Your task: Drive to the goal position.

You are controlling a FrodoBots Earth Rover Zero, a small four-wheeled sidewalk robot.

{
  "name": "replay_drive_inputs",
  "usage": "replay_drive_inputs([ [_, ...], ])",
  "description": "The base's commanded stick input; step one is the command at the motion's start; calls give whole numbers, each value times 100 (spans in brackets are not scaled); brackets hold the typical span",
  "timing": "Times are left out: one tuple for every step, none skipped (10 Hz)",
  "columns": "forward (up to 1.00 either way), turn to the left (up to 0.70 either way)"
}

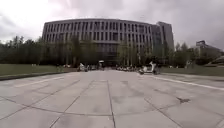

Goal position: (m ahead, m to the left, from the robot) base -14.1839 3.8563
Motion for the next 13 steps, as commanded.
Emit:
replay_drive_inputs([
  [70, 0],
  [70, 0],
  [70, 0],
  [70, 0],
  [70, 0],
  [70, -8],
  [70, -26],
  [70, -14],
  [70, -3],
  [70, 0],
  [70, 0],
  [70, 0],
  [70, 0],
])
